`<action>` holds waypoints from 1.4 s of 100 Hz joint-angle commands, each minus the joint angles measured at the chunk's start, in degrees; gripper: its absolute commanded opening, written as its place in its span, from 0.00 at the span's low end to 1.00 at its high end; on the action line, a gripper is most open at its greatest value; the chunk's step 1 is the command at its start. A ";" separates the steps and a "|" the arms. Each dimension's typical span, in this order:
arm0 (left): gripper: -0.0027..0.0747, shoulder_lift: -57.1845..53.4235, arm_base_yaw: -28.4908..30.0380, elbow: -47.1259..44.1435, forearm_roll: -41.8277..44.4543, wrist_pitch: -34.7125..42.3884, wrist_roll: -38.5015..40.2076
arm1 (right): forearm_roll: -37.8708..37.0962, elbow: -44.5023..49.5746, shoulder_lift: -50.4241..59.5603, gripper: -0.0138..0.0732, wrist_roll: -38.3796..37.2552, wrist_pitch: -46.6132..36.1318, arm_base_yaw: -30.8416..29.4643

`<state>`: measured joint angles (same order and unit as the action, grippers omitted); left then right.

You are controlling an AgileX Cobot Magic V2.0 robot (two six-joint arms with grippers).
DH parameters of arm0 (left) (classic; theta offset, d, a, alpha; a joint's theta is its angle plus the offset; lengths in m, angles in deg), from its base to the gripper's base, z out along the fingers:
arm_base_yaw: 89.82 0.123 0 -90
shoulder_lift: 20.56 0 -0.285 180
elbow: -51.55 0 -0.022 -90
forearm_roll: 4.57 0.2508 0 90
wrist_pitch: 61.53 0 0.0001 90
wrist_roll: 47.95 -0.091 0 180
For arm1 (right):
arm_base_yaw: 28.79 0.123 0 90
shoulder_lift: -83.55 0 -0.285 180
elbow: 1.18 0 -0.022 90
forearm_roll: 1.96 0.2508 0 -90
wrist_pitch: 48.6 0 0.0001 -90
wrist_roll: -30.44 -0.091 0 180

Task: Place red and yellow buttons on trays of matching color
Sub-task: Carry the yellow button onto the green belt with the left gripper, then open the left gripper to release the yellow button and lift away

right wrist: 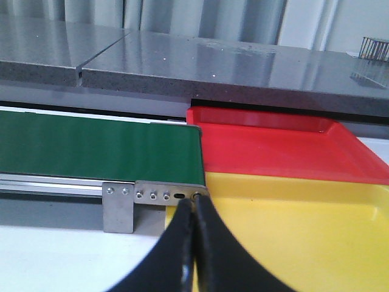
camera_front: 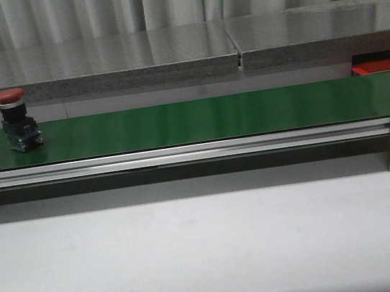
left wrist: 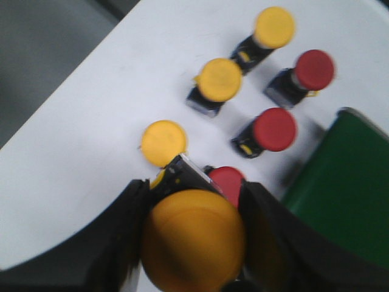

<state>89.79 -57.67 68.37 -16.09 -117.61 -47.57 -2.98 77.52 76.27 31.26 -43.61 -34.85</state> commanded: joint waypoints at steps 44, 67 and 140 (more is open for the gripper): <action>0.01 0.06 -12.40 8.41 -1.96 -2.87 -2.21 | -0.41 -1.25 -0.81 0.02 -0.01 -4.63 -0.25; 0.01 3.78 -15.79 8.51 -2.10 -2.17 -2.30 | -0.41 -1.25 -0.81 0.02 -0.01 -4.63 -0.25; 0.02 9.69 -16.89 8.51 -0.64 -4.79 -2.79 | -0.41 -1.25 -0.81 0.02 -0.01 -4.63 -0.25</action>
<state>102.24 -74.35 75.30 -16.38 -122.78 -50.37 -2.98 77.52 76.27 31.26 -43.61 -34.85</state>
